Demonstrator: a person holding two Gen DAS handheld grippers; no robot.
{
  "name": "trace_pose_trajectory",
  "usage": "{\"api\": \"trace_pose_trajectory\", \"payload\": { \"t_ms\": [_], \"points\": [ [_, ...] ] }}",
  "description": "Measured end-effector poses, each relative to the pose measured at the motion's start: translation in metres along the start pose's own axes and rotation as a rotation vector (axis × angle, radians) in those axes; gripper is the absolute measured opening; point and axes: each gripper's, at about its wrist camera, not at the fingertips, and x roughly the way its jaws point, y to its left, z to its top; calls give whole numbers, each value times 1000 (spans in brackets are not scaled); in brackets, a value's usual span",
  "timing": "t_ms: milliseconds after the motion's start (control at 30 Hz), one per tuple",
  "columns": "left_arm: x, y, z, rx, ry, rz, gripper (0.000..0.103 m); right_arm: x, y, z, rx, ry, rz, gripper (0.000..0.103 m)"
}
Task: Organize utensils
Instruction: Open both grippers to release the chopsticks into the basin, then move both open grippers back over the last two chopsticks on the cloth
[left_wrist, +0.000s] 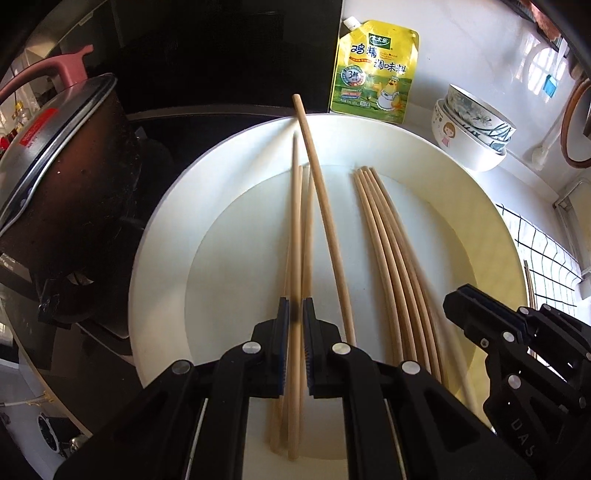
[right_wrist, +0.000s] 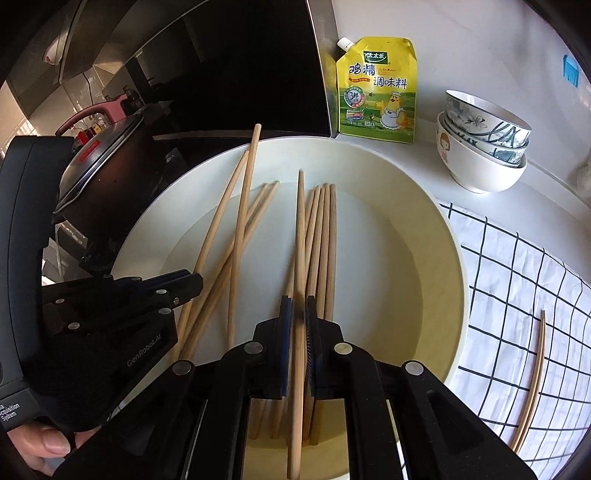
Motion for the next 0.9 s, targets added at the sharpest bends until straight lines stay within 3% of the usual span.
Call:
{"api": "trace_pose_trajectory", "payload": {
  "t_ms": [100,167,200,267,600,900],
  "points": [
    [-7,1,-2,-3,-18,18,32,-6,-4,-1,6,-17,-5,22],
    [-15,3,-4,-12,-49,29,77,-11,-6,-3,6,-24,-6,22],
    [-21,5,-5,-20,-82,32,82,-13,-6,-3,5,-27,-8,22],
    [-31,6,-7,-21,-116,25,82,-17,-8,-5,5,-33,-10,22],
    [-54,2,-17,-32,-130,15,82,-42,-17,-21,19,-58,-16,22],
    [-74,-32,-34,2,-140,-20,82,-79,-41,-45,45,-85,-49,22]
  ]
}}
